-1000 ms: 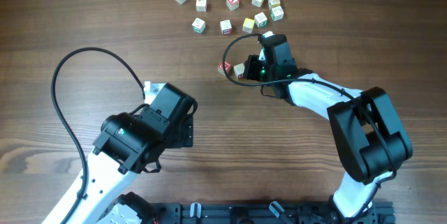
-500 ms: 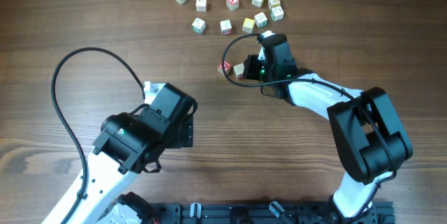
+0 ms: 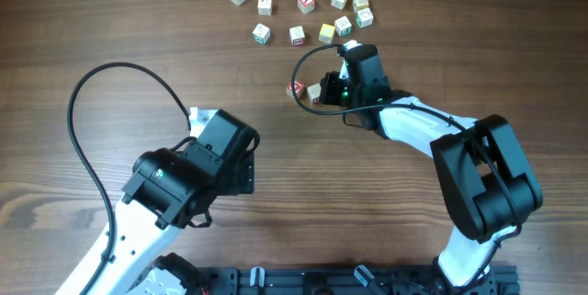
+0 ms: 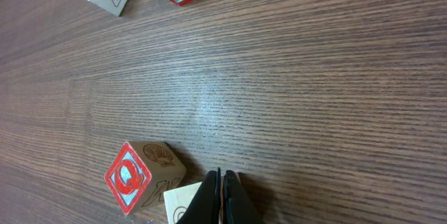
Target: Form a circle
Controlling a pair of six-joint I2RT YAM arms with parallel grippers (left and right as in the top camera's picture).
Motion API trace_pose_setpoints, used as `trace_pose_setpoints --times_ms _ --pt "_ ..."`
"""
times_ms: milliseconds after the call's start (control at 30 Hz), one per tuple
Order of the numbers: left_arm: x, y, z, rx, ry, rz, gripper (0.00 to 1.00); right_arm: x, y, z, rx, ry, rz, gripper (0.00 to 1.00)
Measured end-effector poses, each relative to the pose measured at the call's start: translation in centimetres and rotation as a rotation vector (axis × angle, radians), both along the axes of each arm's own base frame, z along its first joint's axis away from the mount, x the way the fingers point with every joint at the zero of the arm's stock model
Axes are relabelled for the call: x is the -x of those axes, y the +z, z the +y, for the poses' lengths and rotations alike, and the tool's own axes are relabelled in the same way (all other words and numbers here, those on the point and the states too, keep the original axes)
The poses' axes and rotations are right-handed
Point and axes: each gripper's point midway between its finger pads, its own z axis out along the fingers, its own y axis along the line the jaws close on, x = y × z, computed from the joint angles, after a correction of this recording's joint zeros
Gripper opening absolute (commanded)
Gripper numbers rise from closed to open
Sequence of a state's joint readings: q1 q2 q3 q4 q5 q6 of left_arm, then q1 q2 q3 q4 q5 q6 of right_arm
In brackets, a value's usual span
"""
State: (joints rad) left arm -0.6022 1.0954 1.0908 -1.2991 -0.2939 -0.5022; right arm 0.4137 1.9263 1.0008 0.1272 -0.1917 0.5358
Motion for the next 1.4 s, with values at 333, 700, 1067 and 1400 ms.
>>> trace_pose_setpoints --times_ms 333,700,1067,1400 --pt "0.0 0.0 0.0 0.000 0.000 0.000 1.00 0.1 -0.1 0.0 0.001 0.000 0.003 0.04" --pt "0.0 0.0 0.0 0.000 0.000 0.000 1.00 1.2 -1.9 -2.9 0.057 -0.043 0.122 0.04" --pt "0.0 0.0 0.0 0.000 0.000 0.000 1.00 5.2 0.0 -4.3 0.130 -0.146 0.236 0.05" --pt "0.0 0.0 0.0 0.000 0.000 0.000 1.00 5.7 -1.8 -0.4 0.049 -0.175 0.208 0.05"
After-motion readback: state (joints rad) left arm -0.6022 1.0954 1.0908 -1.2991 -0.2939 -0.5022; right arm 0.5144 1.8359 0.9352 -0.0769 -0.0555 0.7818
